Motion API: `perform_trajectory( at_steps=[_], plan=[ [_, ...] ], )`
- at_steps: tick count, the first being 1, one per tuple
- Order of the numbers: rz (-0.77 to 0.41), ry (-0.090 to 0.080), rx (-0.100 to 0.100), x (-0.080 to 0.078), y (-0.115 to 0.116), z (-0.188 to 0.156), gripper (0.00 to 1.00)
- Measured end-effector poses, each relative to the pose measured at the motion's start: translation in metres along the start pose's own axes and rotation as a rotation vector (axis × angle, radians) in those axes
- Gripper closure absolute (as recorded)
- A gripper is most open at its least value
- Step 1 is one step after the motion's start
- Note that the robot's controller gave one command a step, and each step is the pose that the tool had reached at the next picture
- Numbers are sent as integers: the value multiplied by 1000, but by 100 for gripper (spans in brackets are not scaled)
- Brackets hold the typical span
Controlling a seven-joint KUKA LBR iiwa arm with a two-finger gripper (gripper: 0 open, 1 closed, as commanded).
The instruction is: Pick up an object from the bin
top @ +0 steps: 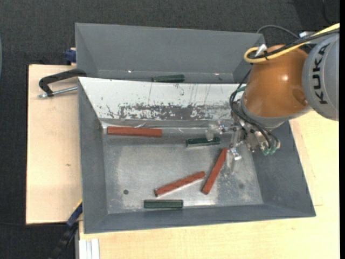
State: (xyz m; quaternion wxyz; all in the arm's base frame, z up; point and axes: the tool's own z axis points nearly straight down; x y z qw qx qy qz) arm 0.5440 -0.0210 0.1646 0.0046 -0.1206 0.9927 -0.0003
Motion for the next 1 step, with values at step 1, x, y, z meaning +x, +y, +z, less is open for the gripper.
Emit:
perform_trajectory(
  at_steps=[1],
  plan=[
    [-158,10,-6,34,45,14,0]
  ],
)
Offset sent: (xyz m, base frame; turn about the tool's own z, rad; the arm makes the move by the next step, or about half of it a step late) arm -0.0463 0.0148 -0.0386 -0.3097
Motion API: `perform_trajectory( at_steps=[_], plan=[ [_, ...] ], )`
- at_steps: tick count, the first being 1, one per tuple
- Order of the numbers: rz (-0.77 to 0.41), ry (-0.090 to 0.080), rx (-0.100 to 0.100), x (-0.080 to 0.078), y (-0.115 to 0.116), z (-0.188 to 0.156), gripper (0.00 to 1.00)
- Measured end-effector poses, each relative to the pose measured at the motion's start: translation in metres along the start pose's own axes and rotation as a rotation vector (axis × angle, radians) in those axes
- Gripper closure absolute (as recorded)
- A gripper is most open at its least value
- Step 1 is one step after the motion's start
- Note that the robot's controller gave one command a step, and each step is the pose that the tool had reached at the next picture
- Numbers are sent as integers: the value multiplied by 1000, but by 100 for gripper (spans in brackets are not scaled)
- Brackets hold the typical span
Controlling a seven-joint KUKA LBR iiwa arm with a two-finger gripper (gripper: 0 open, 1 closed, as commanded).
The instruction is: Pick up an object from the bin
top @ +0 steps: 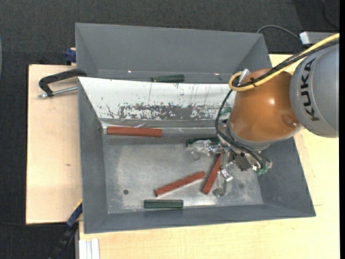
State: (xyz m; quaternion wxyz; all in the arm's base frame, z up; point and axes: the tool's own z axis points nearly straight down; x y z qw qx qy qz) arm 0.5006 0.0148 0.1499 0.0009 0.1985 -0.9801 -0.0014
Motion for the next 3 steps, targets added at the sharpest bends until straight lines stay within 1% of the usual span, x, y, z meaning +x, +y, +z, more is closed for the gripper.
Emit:
perform_trajectory(
  at_steps=[1,2,3],
  plan=[
    [-111,-3,3,6,-13,17,0],
    [-93,-5,4,-17,19,76,0],
    [7,-7,3,-23,12,79,100]
  ],
)
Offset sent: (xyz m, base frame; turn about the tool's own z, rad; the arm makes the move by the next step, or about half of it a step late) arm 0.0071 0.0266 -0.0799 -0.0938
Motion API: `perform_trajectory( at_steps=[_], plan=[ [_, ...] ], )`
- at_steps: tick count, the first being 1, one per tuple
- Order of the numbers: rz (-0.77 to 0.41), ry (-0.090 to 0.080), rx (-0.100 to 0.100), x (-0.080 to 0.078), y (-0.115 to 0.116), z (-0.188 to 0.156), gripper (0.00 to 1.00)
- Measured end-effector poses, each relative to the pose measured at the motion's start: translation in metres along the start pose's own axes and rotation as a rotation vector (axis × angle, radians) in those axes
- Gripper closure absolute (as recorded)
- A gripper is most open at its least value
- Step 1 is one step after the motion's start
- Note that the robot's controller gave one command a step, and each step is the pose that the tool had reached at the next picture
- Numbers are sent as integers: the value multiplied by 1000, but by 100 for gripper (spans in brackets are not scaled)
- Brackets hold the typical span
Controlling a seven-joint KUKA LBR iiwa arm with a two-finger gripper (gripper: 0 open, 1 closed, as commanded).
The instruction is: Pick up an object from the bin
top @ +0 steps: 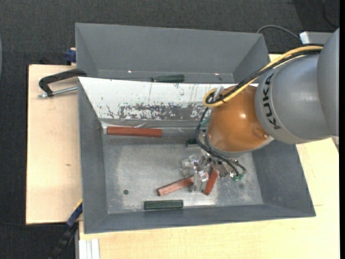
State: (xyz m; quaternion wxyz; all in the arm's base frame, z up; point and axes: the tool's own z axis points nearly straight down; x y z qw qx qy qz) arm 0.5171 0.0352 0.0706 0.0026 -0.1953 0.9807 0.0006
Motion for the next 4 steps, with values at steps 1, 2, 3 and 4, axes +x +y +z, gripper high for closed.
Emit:
perform_trajectory(
  at_steps=[1,2,3,4],
  plan=[
    [0,0,0,0,0,0,100],
    [0,4,-1,1,1,-3,100],
    [-1,7,-2,1,1,-19,100],
    [0,8,-3,1,1,-37,100]
  ],
)
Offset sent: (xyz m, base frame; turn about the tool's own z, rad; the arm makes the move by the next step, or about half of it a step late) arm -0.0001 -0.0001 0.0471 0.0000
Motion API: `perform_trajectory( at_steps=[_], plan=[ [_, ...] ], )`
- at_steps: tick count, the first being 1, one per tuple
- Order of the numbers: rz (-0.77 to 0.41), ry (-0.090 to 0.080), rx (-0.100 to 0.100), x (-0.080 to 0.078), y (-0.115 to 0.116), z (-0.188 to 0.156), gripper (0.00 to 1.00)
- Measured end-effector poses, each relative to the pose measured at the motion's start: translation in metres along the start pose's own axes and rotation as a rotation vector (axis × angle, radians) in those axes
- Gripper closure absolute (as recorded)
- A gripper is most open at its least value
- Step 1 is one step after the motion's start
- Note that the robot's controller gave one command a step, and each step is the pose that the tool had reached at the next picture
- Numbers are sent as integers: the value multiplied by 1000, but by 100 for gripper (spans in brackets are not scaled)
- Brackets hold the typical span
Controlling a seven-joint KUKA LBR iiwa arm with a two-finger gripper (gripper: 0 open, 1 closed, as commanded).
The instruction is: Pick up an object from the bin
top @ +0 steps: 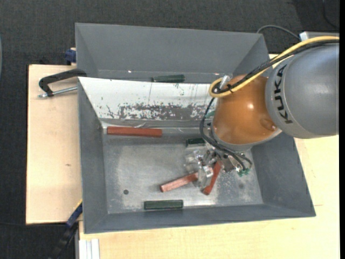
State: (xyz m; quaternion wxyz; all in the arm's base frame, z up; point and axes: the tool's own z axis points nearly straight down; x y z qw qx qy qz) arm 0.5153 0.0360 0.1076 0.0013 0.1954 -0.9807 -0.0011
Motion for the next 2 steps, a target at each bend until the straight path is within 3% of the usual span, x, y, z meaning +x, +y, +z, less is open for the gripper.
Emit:
perform_trajectory(
  at_steps=[2],
  plan=[
    [-1,-10,4,-2,0,-36,100]
  ],
)
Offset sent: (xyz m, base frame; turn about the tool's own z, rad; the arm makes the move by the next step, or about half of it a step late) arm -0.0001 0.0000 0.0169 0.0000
